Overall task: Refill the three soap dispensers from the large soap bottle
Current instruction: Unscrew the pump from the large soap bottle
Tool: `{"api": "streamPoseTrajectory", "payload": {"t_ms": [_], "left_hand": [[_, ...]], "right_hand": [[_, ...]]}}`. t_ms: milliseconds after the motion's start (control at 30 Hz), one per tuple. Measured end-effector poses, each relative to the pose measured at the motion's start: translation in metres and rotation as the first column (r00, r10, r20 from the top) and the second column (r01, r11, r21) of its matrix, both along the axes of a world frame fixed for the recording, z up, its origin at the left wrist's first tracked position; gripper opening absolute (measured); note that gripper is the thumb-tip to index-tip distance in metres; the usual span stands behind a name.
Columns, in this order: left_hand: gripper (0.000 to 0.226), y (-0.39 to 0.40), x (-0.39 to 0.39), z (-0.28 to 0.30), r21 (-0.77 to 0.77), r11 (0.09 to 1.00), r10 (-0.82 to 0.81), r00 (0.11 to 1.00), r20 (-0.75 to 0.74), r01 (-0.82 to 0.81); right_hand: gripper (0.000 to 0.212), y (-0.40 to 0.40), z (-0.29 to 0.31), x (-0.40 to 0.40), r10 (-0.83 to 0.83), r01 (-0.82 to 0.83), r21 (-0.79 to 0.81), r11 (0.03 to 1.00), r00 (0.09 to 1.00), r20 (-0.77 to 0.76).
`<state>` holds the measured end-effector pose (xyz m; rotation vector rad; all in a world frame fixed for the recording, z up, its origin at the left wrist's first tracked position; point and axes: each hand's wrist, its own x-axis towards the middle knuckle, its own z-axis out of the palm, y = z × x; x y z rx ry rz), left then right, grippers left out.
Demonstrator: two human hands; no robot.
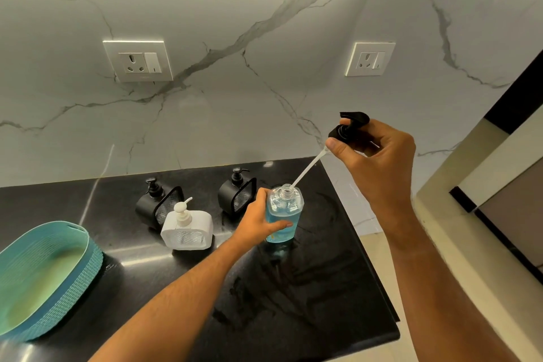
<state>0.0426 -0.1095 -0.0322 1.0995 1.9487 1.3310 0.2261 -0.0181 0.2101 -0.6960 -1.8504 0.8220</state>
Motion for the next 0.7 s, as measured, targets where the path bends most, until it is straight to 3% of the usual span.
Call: {"api": "streamPoseTrajectory", "payload": {"t_ms": [300,700], "left_hand": [[0.070,0.000,-0.002,0.000,-0.003,1.000,0.001,1.000,0.012,-0.001],[0.064,0.002,-0.005,0.001,0.066,0.998,0.012,0.998,0.057,-0.016]], "right_hand": [[0.034,0.008,-0.006,0.011,-0.011,0.011,-0.019,1.000,1.000,-0.016],[0.026,0.025,-0.020,0.034,0.007,-0.021,-0.066,0.998,0.980,-0.197]]}}
